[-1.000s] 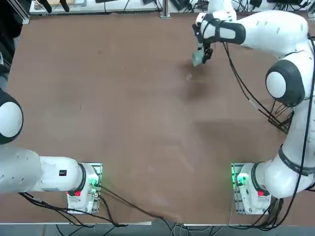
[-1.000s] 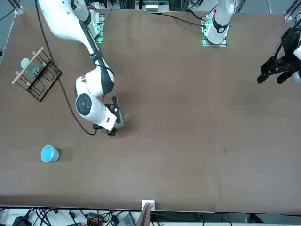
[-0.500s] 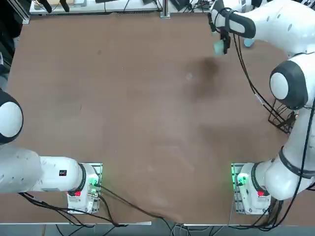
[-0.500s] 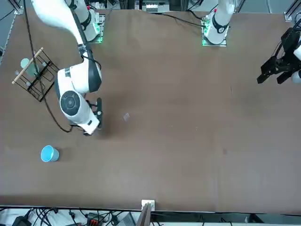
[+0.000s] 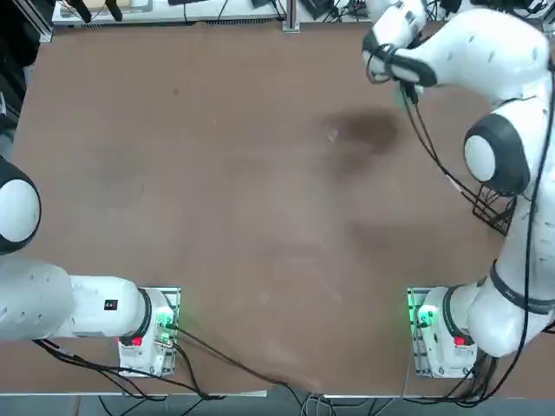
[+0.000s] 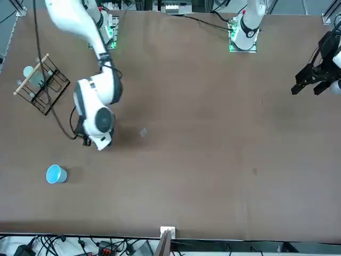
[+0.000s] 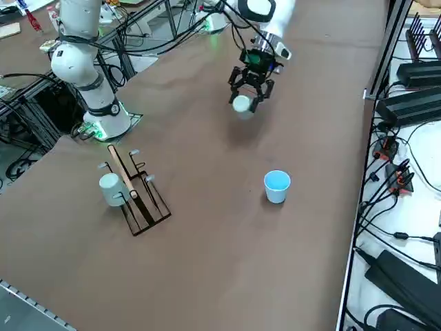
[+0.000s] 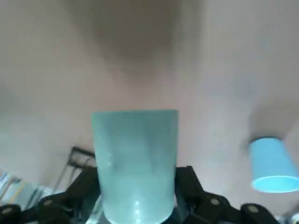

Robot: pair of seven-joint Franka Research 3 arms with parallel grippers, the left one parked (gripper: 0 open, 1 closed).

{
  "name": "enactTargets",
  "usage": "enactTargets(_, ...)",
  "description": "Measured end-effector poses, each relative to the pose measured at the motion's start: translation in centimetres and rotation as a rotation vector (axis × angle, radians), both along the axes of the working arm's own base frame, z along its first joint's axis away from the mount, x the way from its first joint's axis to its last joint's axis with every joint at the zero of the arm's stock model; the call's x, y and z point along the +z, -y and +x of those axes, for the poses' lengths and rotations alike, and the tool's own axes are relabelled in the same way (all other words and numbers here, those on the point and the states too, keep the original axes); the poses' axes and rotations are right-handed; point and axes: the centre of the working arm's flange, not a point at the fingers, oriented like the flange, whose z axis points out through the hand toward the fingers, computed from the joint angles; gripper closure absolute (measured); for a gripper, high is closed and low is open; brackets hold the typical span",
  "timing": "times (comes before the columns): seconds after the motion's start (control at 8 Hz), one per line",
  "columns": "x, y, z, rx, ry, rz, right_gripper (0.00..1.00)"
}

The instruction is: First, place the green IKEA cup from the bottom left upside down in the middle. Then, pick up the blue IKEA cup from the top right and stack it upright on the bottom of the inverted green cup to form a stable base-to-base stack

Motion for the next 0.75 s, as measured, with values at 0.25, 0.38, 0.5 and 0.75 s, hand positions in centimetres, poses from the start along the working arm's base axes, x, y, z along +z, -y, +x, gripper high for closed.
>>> enactTargets(0.25, -4.8, -3.5, -2.9, 0.003, -0.044, -0.11, 0.12)
enactTargets(0.38, -6.8, -4.2, -3.6, -0.014, -0.029, -0.154, 0.12)
enactTargets(0.5, -8.1, -4.0, -3.8, -0.054, 0.016, -0.2, 0.12)
enactTargets(0.75, -10.2, -2.9, -3.9, -0.09, 0.07, -0.28, 0.12)
